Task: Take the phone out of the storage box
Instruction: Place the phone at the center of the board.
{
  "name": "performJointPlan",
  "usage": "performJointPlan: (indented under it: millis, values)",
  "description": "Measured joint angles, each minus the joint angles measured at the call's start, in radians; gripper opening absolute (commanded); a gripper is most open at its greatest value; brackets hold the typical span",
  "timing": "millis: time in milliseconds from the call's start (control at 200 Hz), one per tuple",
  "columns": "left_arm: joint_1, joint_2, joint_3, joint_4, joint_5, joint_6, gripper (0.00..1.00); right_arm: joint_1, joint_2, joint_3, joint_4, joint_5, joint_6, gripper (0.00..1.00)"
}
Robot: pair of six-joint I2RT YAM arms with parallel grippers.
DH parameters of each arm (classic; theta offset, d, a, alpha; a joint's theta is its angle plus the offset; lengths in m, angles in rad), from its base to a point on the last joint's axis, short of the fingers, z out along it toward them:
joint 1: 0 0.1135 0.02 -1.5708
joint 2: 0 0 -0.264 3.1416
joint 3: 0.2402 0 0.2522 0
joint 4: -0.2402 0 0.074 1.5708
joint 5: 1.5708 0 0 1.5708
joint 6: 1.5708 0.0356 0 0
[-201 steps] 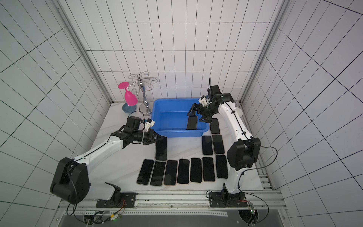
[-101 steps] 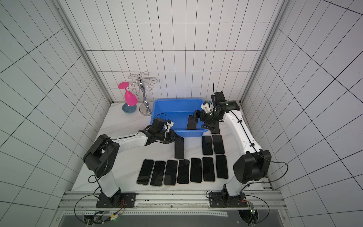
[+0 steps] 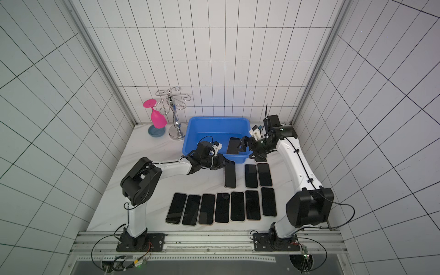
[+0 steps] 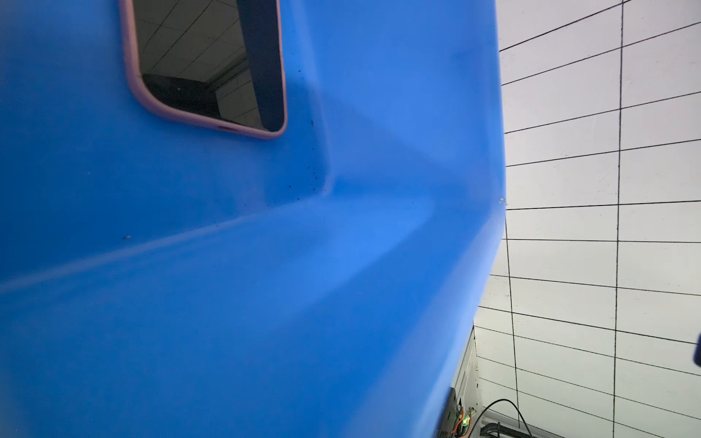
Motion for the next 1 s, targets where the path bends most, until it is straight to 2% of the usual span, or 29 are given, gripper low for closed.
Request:
performJointPlan:
  millis: [315, 555, 1000]
  values:
    - [-0.013, 0.054, 0.026, 0.108, 0.001, -0.005, 0.0, -0.01, -0.023, -0.05, -0.013, -0.008, -0.018, 0.99]
    - [-0.029, 0.068, 0.028, 0.141, 0.004, -0.006, 0.11, -0.02, -0.037, -0.074, -0.016, -0.007, -0.023, 0.99]
    - [-0.068, 0.068, -0.002, 0.16, -0.008, 0.022, 0.08, -0.037, -0.046, -0.074, -0.016, -0.007, -0.029, 0.99]
